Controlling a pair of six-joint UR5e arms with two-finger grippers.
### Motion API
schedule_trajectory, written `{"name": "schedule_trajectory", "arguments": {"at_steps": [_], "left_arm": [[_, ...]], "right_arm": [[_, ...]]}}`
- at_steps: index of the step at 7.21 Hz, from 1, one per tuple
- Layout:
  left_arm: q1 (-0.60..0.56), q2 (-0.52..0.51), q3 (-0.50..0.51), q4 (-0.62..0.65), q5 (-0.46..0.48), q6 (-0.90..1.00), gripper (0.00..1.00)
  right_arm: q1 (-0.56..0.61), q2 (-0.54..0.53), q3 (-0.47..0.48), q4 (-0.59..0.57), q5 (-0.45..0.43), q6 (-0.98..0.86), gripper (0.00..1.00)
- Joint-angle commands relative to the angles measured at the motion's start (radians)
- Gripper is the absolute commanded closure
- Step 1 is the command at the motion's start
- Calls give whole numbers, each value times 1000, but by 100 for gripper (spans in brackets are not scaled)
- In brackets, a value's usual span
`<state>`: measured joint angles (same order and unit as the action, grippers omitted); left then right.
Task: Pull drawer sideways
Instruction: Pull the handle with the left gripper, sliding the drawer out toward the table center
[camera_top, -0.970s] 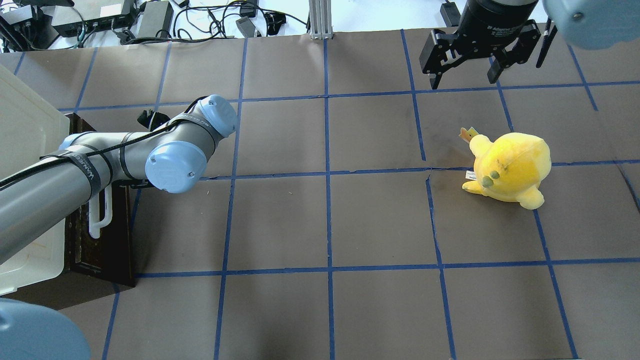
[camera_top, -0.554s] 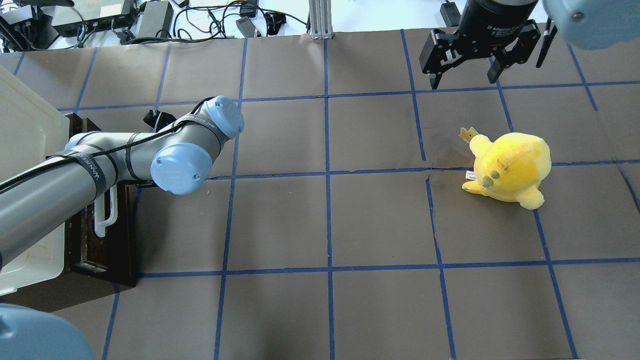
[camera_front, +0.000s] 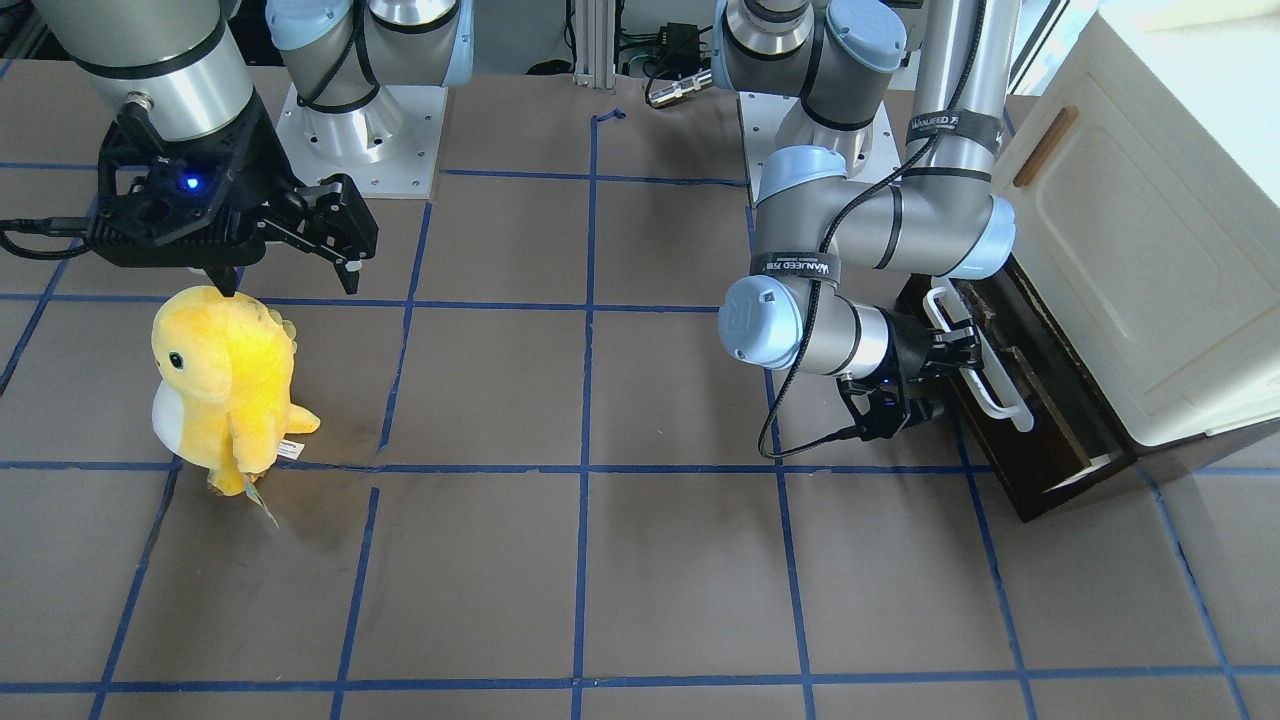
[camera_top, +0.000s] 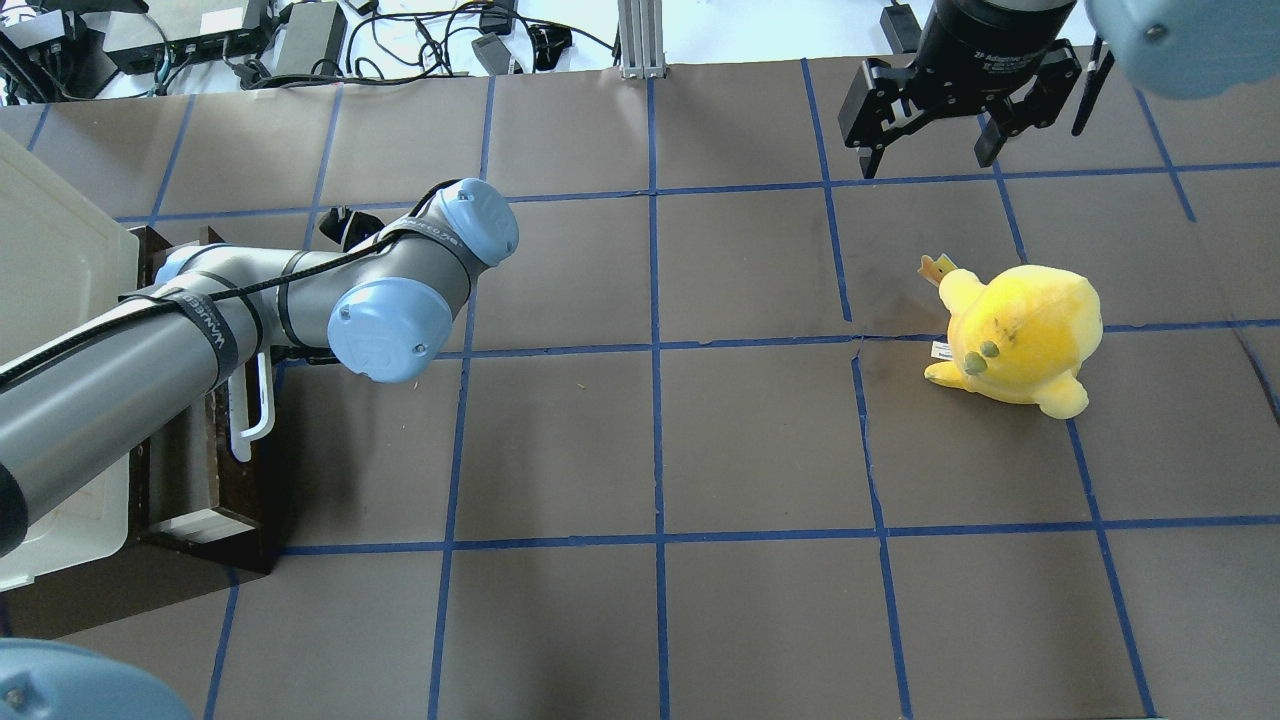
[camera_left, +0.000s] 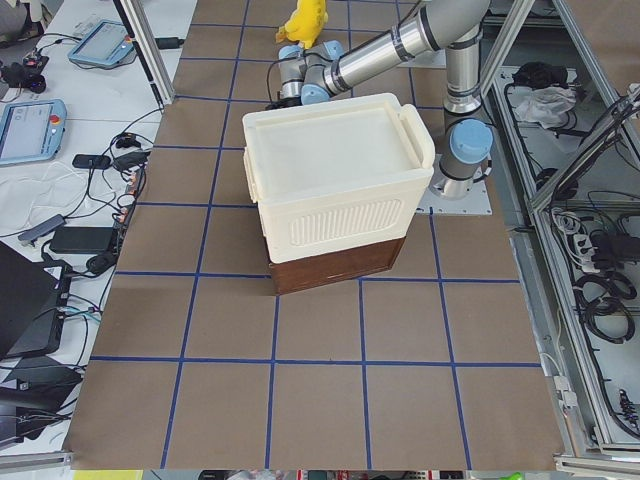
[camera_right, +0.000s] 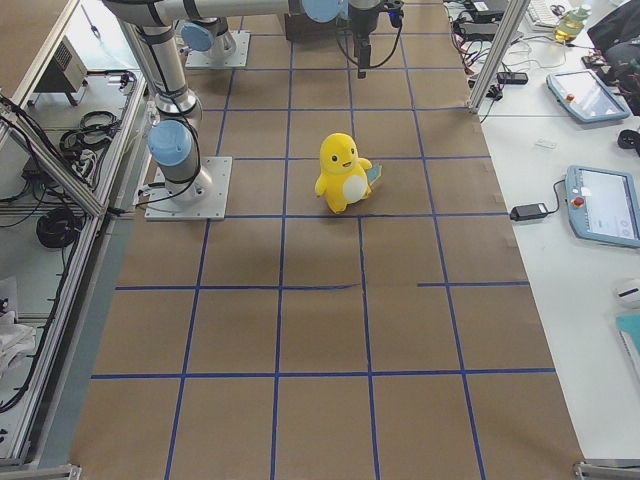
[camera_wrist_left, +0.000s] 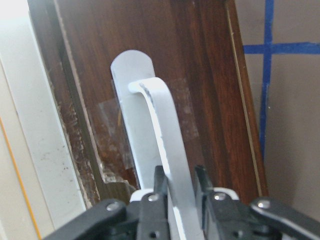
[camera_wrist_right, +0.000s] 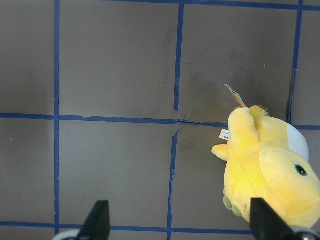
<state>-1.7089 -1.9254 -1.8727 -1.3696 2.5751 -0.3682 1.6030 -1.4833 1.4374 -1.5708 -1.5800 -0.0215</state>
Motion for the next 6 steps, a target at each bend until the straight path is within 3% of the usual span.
{"name": "schedule_trajectory", "arguments": {"at_steps": [1, 6], "left_arm": [[-26, -1, 3, 0, -4, -2, 77], [-67, -1, 21, 0, -29, 0, 76]], "right_arm": [[0, 0, 0, 0, 0, 0, 0], [0, 0, 0, 0, 0, 0, 0]]}}
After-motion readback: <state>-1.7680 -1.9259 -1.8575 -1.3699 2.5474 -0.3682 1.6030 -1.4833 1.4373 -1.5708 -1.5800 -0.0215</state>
